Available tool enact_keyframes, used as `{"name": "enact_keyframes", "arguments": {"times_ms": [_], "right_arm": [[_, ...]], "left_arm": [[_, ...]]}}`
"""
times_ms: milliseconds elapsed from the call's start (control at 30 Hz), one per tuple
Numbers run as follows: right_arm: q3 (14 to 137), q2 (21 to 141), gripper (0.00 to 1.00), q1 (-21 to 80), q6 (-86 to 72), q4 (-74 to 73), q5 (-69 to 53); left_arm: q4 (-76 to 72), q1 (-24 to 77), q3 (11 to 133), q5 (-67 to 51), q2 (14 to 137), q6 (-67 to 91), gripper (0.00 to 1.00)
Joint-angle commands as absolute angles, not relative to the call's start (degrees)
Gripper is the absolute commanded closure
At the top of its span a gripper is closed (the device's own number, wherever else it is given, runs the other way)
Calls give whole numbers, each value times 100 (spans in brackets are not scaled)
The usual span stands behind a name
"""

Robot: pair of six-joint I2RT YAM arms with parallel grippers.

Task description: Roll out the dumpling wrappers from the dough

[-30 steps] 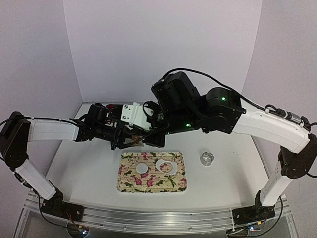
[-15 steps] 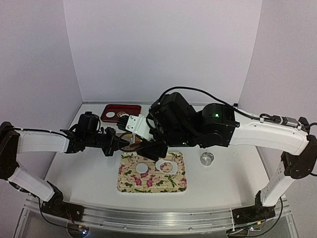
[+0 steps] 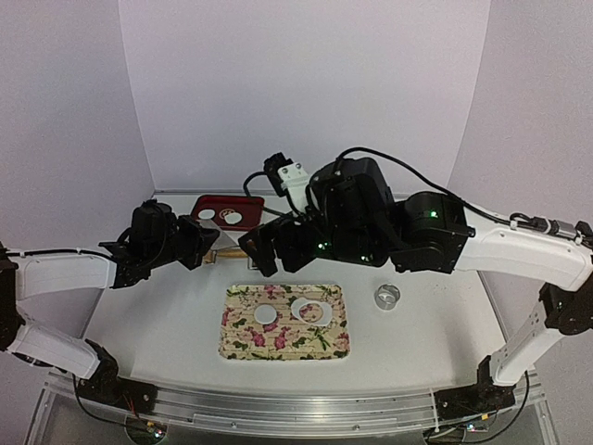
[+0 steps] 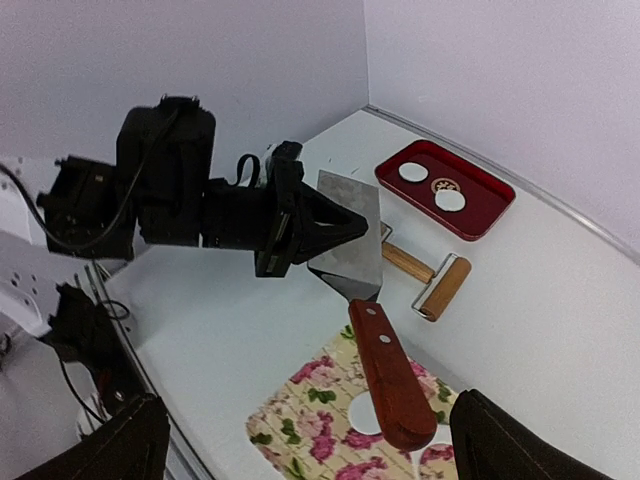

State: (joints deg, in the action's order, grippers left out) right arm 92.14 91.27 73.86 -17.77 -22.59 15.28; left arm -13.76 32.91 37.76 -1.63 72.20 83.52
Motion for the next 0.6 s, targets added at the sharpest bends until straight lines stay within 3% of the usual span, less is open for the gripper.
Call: {"name": "enact_keyframes", "arguments": {"times_ms": [0, 167, 567], "right_arm": [[9058, 8715, 2, 6526, -4277, -1975, 909], [8820, 8880, 2, 5623, -5350, -1869, -551], [8314, 9648, 18, 5260, -7020, -491, -2456]], "left_arm": [[-2431, 3287, 3708, 758, 6739, 7822, 100], [-3364, 3287, 3261, 937, 6519, 7478, 100], [-4356, 3287, 2674, 1347, 6463, 7351, 100]]}}
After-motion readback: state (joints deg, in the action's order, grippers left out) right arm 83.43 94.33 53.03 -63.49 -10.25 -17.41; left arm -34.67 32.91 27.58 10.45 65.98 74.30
